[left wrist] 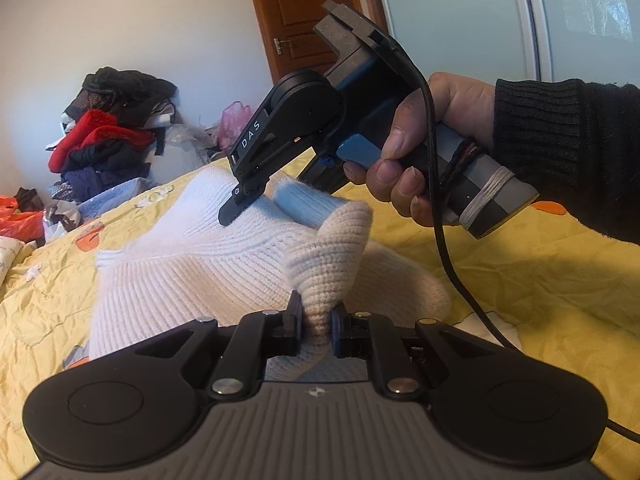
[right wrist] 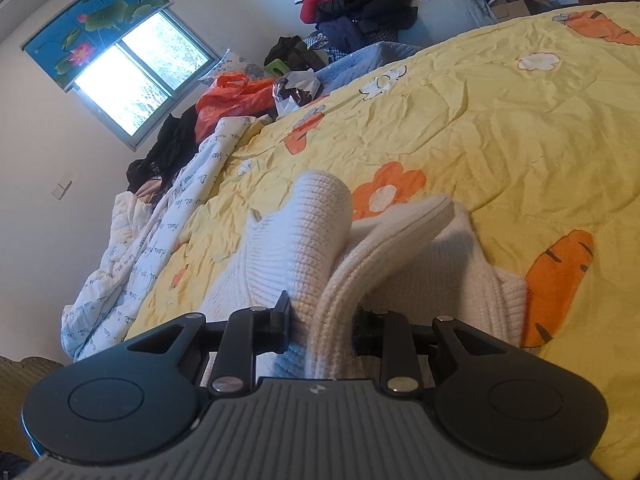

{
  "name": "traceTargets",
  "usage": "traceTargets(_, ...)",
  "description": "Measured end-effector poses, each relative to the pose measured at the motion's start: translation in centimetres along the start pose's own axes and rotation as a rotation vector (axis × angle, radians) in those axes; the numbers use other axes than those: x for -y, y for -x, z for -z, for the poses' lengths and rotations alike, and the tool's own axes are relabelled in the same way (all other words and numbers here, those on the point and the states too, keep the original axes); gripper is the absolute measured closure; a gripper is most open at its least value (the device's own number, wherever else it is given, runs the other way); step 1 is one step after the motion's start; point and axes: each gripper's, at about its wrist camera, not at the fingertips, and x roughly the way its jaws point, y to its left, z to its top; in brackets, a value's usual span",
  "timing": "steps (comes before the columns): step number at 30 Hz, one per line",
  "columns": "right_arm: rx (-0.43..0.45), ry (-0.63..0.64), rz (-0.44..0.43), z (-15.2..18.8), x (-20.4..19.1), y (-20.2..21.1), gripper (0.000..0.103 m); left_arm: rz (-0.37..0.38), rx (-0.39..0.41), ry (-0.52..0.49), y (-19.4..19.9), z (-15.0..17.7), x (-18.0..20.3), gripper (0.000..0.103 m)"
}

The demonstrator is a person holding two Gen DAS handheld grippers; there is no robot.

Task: Fold small clothes

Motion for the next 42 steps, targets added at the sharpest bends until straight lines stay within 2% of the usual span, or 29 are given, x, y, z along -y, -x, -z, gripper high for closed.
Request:
traceTargets(8,0.008,-0.015,0.047,0.8,2.1,2.1,0.074,0.051,0.001,-0.027,-1.5,-0.1,1.2,0.090)
traceTargets(10,0.012,-0.029,0.055,1.2,2.7,2.1,0.074,0.052,-0.018,-0.081,-2.9,0.6,2.0,0.089)
traceTargets(11,0.013,-0.037,0.059,1.4,3.0,2.0,0.073,0.046,-0.025,-0.120,-3.3,1.0,2.4,0.085)
traceTargets(13,0.018,-0.068,0.074,1.9,4.0,2.0,0.061,0.043,0.012,-0.169,-2.9,1.4,2.5,0.082)
traceTargets(15,0.056,-0.122,0.050,2.3,4.8,3.1,0.058,0.125,0.035,-0.153,-1.0,1.0,1.1,0.078)
traceTargets(16,0.093,-0.139,0.039,2.4,5.0,4.2,0.056,0.193,0.045,-0.113,0.3,0.8,-0.3,0.078)
traceTargets(17,0.132,-0.143,0.044,2.4,5.1,5.2,0.048,0.247,0.050,-0.071,1.4,0.6,-1.7,0.076)
traceTargets(18,0.165,-0.130,0.061,2.6,5.1,6.2,0.031,0.285,0.058,-0.015,2.7,0.4,-3.6,0.065)
traceTargets(19,0.185,-0.105,0.083,2.6,4.8,6.8,0.024,0.294,0.075,0.033,3.5,0.2,-5.4,0.053)
traceTargets(20,0.188,-0.077,0.098,2.7,4.5,7.0,0.015,0.273,0.096,0.079,4.1,0.2,-7.2,0.021)
traceTargets(21,0.177,-0.050,0.111,2.6,4.2,6.9,0.009,0.228,0.116,0.125,4.4,0.2,-9.1,0.002)
traceTargets(23,0.143,-0.001,0.125,2.3,3.7,6.0,0.008,0.121,0.134,0.202,3.7,0.4,-12.6,0.003)
traceTargets(25,0.113,0.011,0.142,2.0,3.6,4.5,0.006,0.022,0.065,0.325,1.3,0.7,-16.2,0.003)
traceTargets(27,0.065,-0.019,0.153,1.9,4.2,2.8,0.006,0.011,-0.027,0.493,-1.3,1.8,-19.3,0.004)
traceTargets(28,0.041,-0.038,0.156,1.9,4.5,2.0,0.006,0.044,-0.082,0.591,-2.8,2.5,-20.8,0.004)
traceTargets(30,-0.016,-0.073,0.136,2.0,4.9,0.5,0.006,0.169,-0.156,0.765,-5.6,3.7,-23.7,0.004)
traceTargets(32,-0.048,-0.075,0.127,2.5,4.4,-0.5,0.007,0.281,-0.214,0.877,-8.1,4.9,-24.9,0.003)
traceTargets(33,-0.048,-0.066,0.124,2.7,4.2,-0.8,0.008,0.326,-0.231,0.910,-9.0,5.3,-25.1,0.011)
traceTargets(34,-0.044,-0.059,0.123,2.8,4.1,-0.9,0.009,0.357,-0.237,0.926,-9.9,5.1,-24.7,0.015)
traceTargets(35,-0.044,-0.060,0.121,2.8,4.0,-0.9,0.013,0.353,-0.240,0.932,-10.4,5.0,-24.8,0.017)
traceTargets(37,-0.047,-0.071,0.113,3.0,4.0,-0.8,0.027,0.347,-0.245,0.905,-11.1,4.7,-24.4,0.030)
traceTargets(39,-0.033,-0.096,0.104,3.3,3.9,-0.4,0.040,0.342,-0.239,0.884,-10.7,4.2,-24.6,0.048)
traceTargets(42,0.002,-0.122,0.088,3.7,3.0,0.1,0.050,0.327,-0.214,0.817,-7.4,3.5,-23.9,0.055)
